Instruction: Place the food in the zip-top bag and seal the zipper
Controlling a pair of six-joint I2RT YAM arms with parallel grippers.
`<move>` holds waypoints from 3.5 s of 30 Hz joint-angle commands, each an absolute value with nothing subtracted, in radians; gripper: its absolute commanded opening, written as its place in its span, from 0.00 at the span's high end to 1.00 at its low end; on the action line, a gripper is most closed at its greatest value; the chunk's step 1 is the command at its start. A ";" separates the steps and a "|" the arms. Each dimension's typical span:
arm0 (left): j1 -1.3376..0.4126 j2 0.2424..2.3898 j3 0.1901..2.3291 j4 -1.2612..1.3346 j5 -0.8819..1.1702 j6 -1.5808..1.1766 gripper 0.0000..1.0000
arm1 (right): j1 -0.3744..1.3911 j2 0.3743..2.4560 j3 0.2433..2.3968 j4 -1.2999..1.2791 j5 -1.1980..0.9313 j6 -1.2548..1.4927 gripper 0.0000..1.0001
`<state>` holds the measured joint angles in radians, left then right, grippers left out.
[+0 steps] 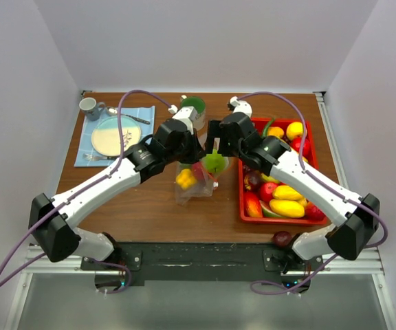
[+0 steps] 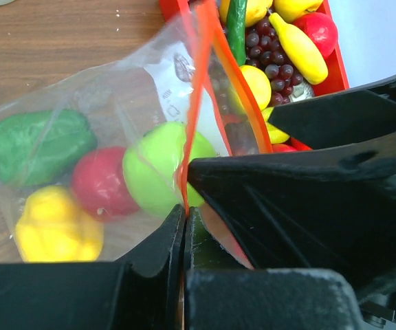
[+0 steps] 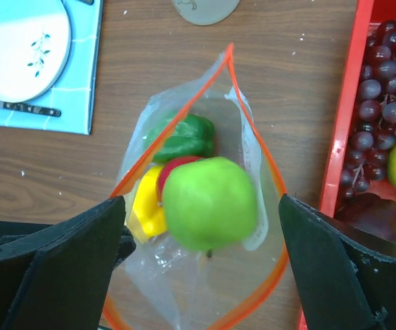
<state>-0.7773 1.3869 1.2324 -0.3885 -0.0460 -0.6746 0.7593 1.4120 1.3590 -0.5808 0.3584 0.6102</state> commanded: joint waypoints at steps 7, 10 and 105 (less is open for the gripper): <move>-0.782 1.327 1.255 -0.370 -0.083 -0.695 1.00 | 0.767 1.298 1.325 -0.614 0.475 0.611 0.06; -0.782 1.318 1.252 -0.373 -0.090 -0.695 1.00 | 0.765 1.267 1.281 -0.617 0.483 0.615 0.11; -0.664 1.290 1.201 -0.373 -0.006 -0.584 1.00 | 0.262 1.856 1.516 -0.632 0.703 0.029 0.36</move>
<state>-0.6697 1.3052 1.1740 -0.4049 -0.0151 -0.6067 0.2733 1.8160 1.4658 -0.5991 0.6682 0.0731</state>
